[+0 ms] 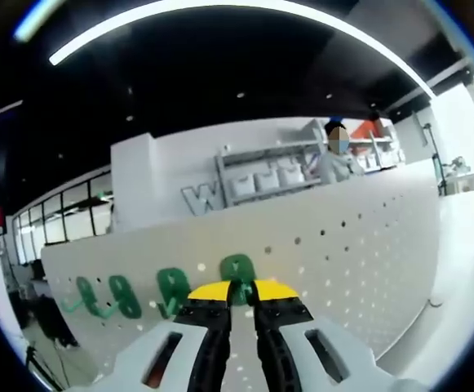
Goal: Insert the hook assembly into the mounting plate slot until the hook locks in place.
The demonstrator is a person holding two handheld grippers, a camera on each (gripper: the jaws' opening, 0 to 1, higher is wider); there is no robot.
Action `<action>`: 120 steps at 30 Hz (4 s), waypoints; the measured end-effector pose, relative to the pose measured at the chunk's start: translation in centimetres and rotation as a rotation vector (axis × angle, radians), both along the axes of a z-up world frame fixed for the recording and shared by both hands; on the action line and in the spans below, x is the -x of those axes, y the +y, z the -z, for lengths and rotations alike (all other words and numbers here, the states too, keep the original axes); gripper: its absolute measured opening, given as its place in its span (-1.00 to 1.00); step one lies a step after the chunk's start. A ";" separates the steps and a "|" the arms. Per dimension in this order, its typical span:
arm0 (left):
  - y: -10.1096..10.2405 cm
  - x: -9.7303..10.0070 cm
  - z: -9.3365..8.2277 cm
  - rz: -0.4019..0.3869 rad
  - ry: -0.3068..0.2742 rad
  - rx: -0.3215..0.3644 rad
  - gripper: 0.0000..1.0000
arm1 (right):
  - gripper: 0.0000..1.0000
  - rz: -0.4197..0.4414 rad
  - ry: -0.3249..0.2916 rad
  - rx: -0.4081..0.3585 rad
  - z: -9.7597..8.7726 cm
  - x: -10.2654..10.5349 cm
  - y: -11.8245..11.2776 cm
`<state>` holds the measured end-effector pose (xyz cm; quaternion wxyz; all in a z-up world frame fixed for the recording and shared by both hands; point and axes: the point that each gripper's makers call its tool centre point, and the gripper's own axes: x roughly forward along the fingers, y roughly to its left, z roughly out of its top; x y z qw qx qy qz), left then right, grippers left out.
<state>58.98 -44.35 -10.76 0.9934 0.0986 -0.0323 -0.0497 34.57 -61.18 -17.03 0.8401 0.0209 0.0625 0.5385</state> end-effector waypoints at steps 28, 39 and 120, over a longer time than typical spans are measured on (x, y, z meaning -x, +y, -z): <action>-1.3 1.5 1.4 0.137 0.076 0.101 -0.13 | 0.68 -0.010 -0.011 0.015 -0.4 0.1 0.7; -2.0 2.6 0.9 0.200 0.091 0.154 0.29 | 0.68 -0.010 -0.015 0.021 -0.6 0.2 0.8; 5.2 24.1 6.9 0.345 0.232 0.222 0.72 | 0.71 0.188 -0.111 0.097 -1.7 -1.4 -0.1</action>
